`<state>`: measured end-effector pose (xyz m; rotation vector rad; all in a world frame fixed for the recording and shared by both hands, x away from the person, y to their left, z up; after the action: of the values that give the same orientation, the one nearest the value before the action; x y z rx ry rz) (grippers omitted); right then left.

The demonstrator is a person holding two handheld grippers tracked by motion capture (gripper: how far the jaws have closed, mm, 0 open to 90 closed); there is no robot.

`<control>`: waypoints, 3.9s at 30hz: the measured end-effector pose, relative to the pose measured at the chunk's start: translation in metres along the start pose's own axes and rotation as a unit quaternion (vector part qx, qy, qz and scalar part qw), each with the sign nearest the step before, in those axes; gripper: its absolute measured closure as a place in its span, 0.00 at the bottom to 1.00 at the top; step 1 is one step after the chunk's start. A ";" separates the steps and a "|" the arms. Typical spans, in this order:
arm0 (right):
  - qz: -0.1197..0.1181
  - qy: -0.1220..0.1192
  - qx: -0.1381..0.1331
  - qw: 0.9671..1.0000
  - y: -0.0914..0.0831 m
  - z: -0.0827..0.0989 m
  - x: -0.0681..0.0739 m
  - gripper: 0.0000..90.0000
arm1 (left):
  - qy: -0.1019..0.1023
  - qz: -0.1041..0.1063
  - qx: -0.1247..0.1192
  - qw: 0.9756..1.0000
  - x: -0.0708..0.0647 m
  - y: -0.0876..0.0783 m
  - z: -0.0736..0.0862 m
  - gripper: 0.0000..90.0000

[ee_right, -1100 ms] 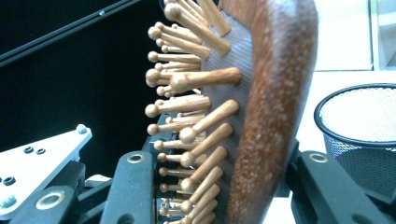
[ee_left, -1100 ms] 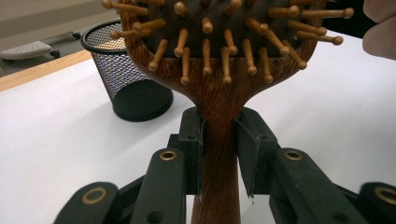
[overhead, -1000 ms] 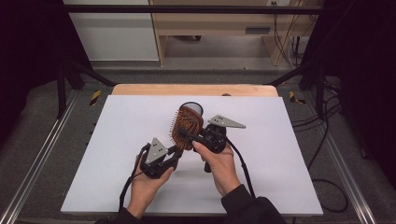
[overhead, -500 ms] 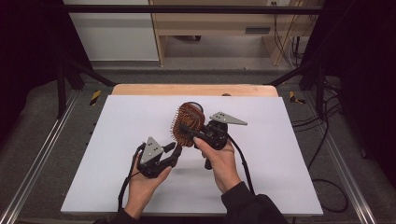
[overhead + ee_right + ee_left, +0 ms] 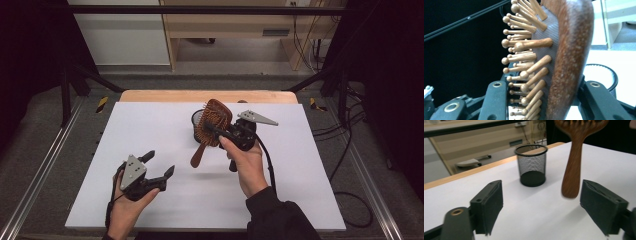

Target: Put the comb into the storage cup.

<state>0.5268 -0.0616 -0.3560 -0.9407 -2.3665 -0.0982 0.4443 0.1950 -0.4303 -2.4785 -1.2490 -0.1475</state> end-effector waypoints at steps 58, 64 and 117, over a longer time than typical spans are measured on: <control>0.076 -0.023 -0.054 0.995 0.057 -0.099 -0.036 0.60 | -0.063 -0.040 -0.067 0.995 0.079 -0.043 0.040 0.01; 0.087 -0.028 -0.055 0.994 0.061 -0.098 -0.043 0.60 | -0.062 -0.034 -0.068 0.995 0.078 -0.042 0.040 0.02; 0.100 -0.033 -0.010 0.994 0.090 -0.056 -0.068 0.58 | -0.060 -0.007 -0.070 0.996 0.075 -0.039 0.041 0.01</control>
<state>0.6521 -0.0511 -0.3591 -1.2017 -2.3184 -0.0117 0.4561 0.2879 -0.4385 -2.6328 -1.3474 -0.0930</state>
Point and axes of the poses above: each handheld gripper's, and its own axes: y roughly forward along the jaws, z roughly out of its underside, x roughly to its left, the point moved 4 cm from there along y, roughly forward along the jaws, and after that the axes turned 9 degrees about y, right-handed, at the moved point
